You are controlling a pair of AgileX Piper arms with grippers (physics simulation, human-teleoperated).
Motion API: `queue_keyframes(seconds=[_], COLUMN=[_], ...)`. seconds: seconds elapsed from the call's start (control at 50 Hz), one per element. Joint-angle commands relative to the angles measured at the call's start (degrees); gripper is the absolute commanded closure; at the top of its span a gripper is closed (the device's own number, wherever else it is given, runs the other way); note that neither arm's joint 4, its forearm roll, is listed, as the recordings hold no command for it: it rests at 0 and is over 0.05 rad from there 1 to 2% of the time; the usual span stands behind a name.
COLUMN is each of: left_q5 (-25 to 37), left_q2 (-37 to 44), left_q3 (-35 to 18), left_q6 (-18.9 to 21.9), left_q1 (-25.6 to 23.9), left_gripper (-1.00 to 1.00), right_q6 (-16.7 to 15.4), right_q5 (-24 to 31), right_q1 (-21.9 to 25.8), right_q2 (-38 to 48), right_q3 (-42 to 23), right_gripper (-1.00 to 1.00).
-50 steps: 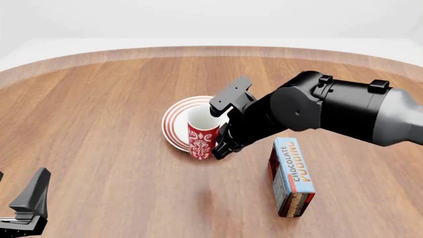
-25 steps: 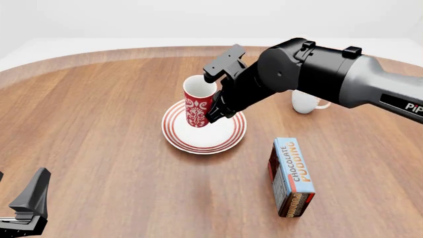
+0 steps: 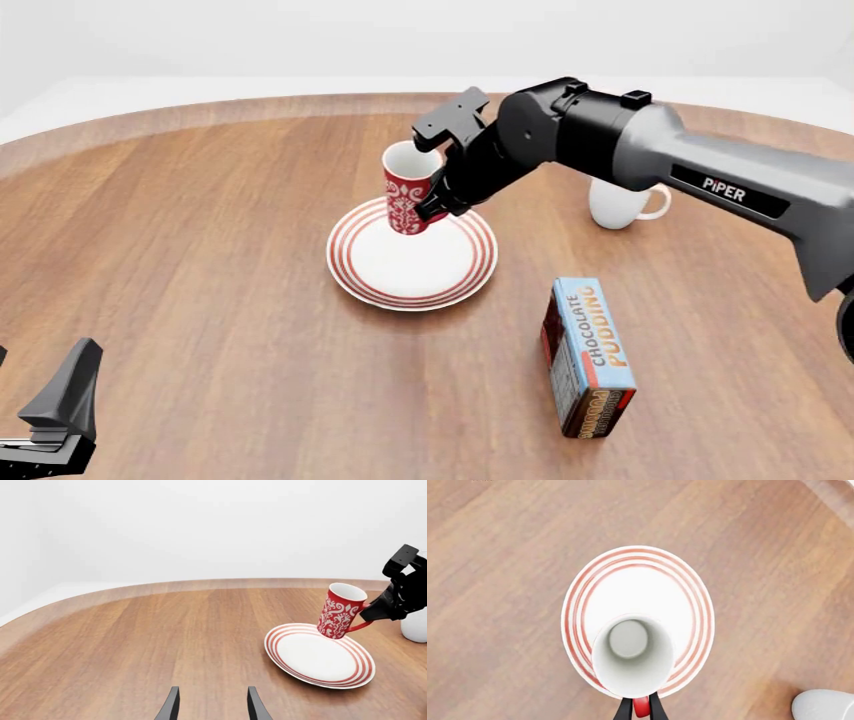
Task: Pick up the red mug and put it on the plate
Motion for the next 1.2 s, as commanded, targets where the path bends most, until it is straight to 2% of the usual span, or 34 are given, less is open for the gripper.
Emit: queue_keyframes(seconds=[0.02, 0.18, 0.58, 1.2], left_q5=[0.0, 0.0, 0.0, 0.0], left_q2=[0.0, 0.0, 0.0, 0.0], left_q3=[0.0, 0.0, 0.0, 0.0], left_q6=[0.0, 0.0, 0.0, 0.0], left_q1=[0.0, 0.0, 0.0, 0.0], left_gripper=[-1.0, -1.0, -1.0, -1.0], right_q6=[1.4, 1.85, 2.32, 4.05], right_q5=[-1.45, -2.52, -5.62, -8.45], right_q1=[-1.97, -3.64, -4.03, -2.96], right_q2=[5.24, 8.56, 12.33, 15.74], right_q3=[-3.45, -5.12, -3.57, -2.77], right_gripper=[1.0, 1.0, 1.0, 1.0])
